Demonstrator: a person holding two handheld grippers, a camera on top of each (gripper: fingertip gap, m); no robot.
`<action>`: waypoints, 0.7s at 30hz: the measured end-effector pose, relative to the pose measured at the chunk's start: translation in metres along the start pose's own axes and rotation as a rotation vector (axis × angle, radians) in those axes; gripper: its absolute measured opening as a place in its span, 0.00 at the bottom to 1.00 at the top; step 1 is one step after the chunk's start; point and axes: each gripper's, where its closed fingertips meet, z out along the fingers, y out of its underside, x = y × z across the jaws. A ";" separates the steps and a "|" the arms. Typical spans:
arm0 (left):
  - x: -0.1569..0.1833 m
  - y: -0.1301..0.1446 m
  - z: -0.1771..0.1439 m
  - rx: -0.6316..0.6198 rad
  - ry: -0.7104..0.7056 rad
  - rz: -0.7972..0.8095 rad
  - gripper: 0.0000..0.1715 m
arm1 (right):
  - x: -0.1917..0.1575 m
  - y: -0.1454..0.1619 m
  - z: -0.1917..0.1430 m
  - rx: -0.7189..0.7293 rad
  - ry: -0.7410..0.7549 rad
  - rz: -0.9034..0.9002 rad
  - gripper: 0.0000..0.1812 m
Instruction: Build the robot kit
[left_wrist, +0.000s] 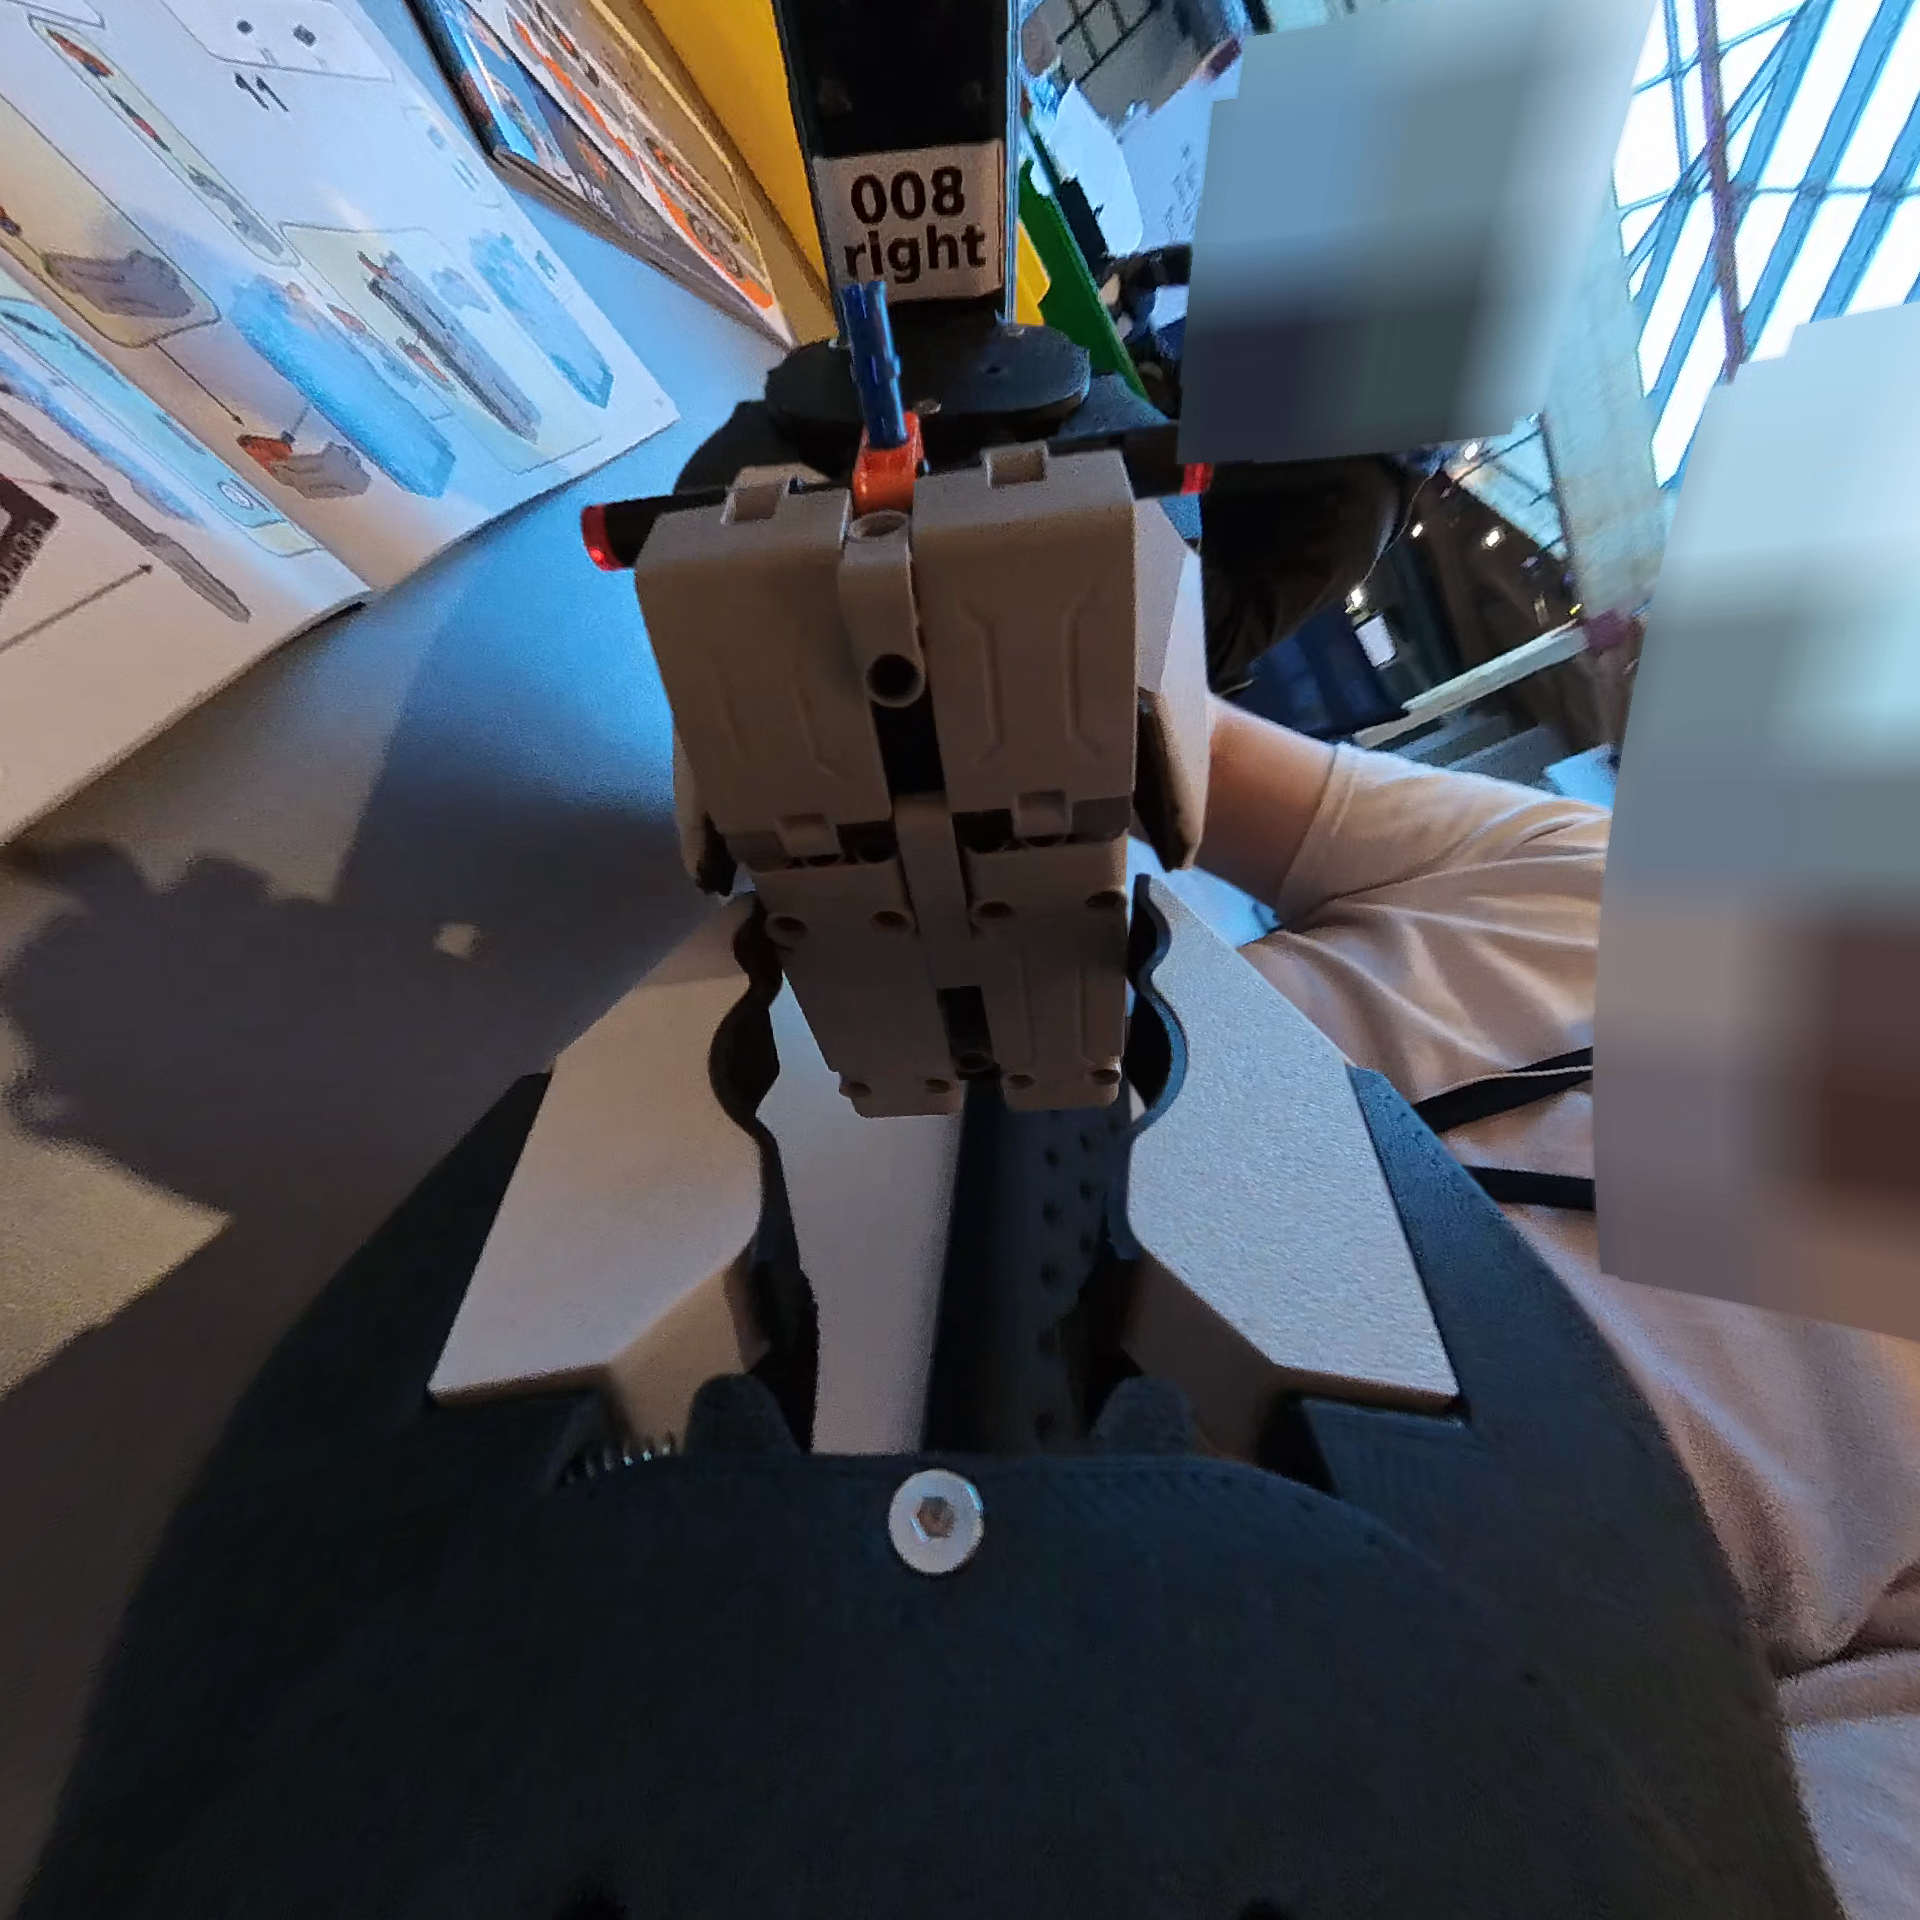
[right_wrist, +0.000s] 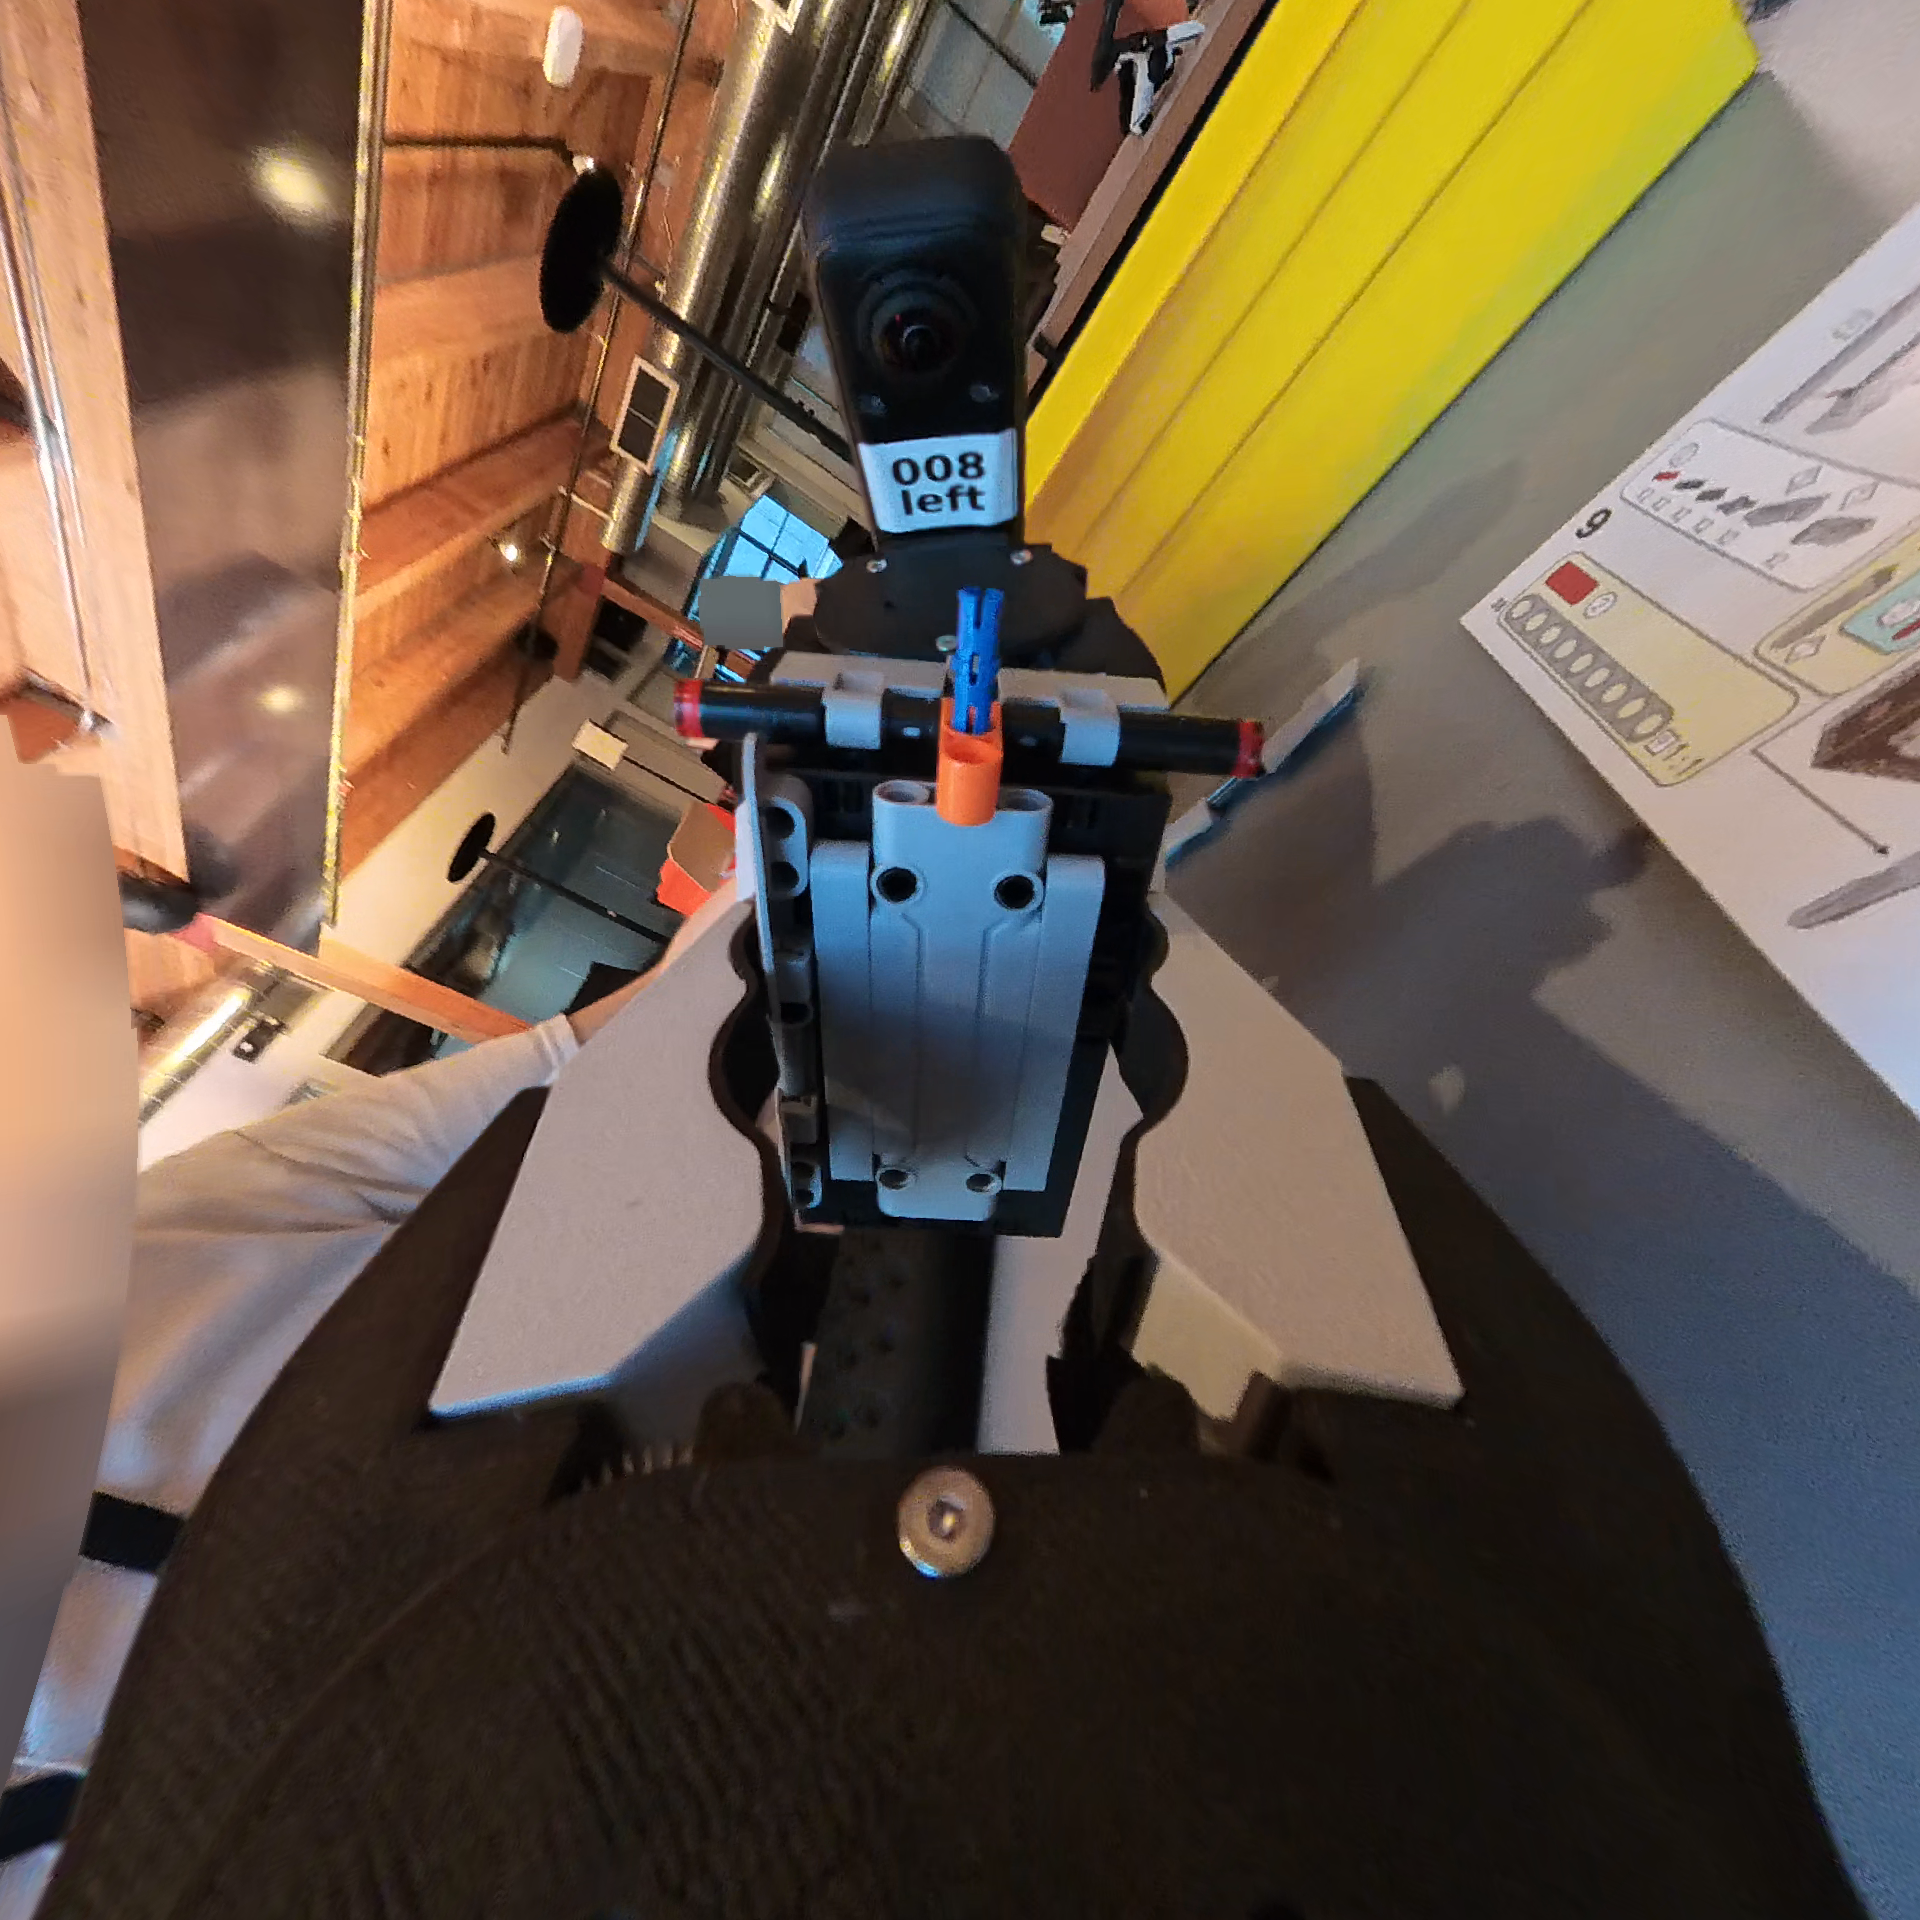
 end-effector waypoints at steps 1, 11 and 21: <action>0.002 0.000 -0.001 0.016 0.015 -0.012 0.38 | -0.001 -0.001 0.000 0.006 -0.001 0.021 0.35; 0.033 -0.009 -0.026 0.329 -0.334 0.264 0.44 | -0.004 -0.029 -0.019 0.198 0.074 0.157 0.35; 0.027 -0.026 -0.005 0.449 -0.756 0.516 0.32 | -0.005 -0.037 -0.027 0.395 0.062 0.399 0.35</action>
